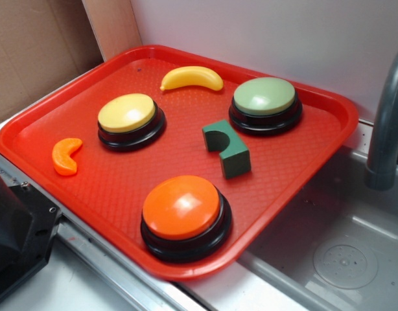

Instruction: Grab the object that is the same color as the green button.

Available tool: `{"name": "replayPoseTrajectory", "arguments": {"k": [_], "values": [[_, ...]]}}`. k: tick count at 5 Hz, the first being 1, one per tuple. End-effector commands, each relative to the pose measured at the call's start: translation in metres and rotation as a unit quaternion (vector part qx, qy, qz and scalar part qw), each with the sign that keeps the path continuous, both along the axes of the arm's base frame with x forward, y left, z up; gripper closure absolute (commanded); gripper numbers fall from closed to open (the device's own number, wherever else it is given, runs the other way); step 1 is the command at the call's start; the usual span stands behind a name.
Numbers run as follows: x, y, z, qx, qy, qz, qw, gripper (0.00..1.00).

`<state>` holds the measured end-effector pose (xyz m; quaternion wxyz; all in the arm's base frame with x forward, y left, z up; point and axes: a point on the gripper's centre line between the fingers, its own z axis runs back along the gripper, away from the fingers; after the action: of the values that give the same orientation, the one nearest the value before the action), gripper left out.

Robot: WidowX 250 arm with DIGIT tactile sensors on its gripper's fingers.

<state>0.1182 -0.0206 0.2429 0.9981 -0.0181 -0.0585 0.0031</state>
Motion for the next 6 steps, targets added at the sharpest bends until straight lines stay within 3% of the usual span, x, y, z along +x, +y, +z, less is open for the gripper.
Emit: {"name": "replayPoseTrajectory", "arguments": {"k": [1,2,3,4,5,6], "values": [[0.0,0.0,0.0,0.0,0.0,0.0,1.0,0.0],[0.022,-0.013,-0.004,0.061,0.006,-0.125,0.99,0.0],[0.042,-0.029,-0.006,0.087,-0.002,-0.23,0.969,0.0],[0.062,-0.051,-0.012,0.129,-0.016,-0.322,0.938,0.0],[0.086,-0.073,-0.03,0.166,-0.034,-0.423,0.89,0.0],[0.103,-0.092,-0.052,0.208,-0.027,-0.526,0.824,0.0]]}}
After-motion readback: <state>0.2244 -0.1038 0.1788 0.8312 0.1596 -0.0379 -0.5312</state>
